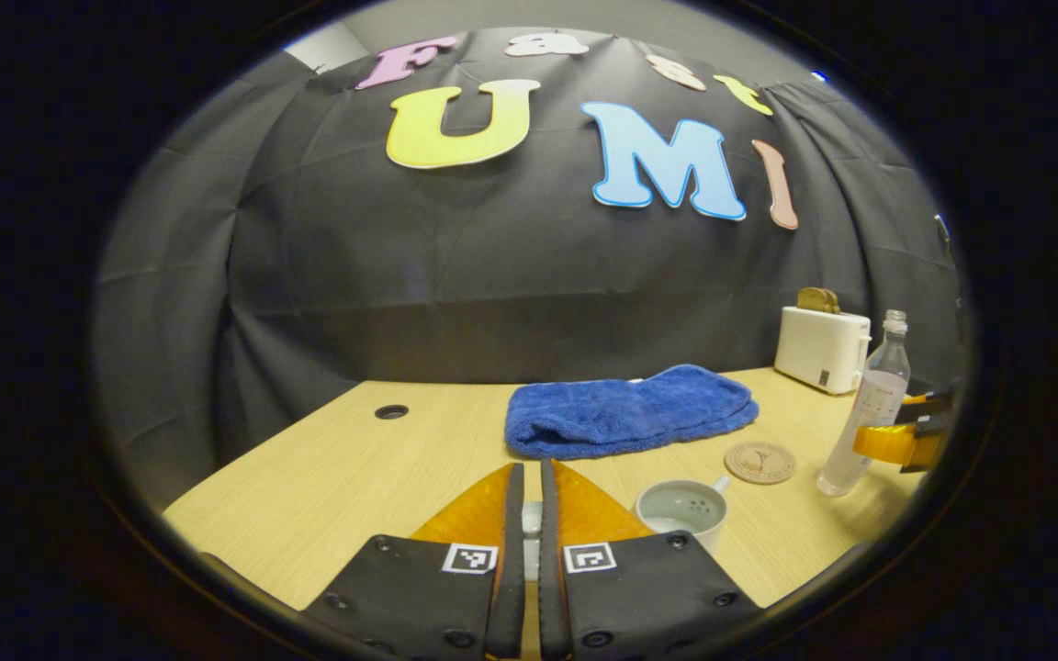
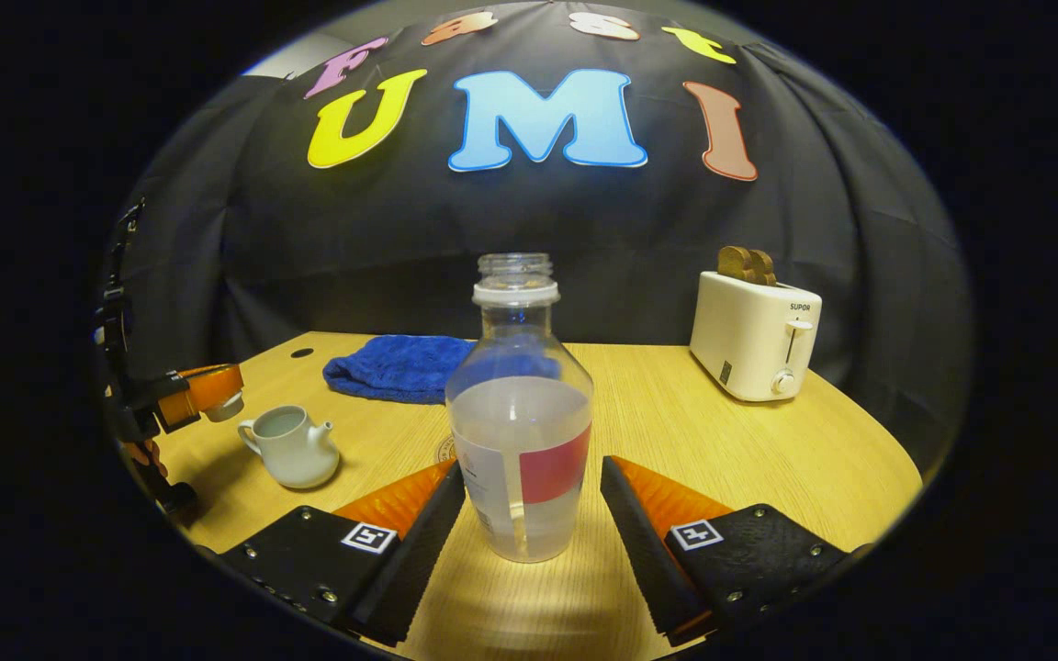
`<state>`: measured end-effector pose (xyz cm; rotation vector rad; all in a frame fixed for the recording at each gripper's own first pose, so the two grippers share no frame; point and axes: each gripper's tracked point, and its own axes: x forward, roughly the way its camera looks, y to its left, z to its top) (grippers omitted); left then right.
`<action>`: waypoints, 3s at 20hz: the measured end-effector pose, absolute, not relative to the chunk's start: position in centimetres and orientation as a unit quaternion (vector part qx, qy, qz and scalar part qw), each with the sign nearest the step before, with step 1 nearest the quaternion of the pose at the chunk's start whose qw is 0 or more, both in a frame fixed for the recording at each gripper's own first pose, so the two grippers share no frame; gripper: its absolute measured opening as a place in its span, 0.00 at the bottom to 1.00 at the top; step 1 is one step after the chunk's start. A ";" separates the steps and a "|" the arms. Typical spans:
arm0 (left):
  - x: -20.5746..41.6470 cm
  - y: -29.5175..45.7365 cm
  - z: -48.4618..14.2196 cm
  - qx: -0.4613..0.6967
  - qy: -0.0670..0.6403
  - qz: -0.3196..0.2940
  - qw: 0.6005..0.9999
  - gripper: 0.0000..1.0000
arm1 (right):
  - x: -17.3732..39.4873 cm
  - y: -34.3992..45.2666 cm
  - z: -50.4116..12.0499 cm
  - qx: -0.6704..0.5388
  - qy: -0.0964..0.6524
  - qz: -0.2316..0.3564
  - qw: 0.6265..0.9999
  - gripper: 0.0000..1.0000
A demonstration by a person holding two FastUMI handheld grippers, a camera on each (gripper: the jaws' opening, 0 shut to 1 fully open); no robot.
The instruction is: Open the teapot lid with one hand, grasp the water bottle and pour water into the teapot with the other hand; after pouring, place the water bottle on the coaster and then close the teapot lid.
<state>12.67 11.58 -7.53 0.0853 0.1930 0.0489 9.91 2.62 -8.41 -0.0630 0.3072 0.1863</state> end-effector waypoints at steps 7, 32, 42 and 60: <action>12.2 13.0 -8.9 0.039 0.113 0.036 0.992 0.13 | 10.0 3.4 -9.2 -0.061 0.160 0.103 0.980 0.77; 11.5 14.0 -7.7 0.030 0.098 0.045 0.994 0.12 | 15.4 10.0 -3.6 -0.659 -0.037 0.045 0.750 0.76; 11.3 14.1 -7.4 0.027 0.094 0.048 0.994 0.12 | 15.4 12.3 -2.9 -0.745 -0.095 0.049 0.658 0.76; 11.4 14.3 -7.7 0.022 0.103 0.046 0.993 0.13 | 15.1 14.2 -0.6 -0.847 -0.153 0.026 0.508 0.76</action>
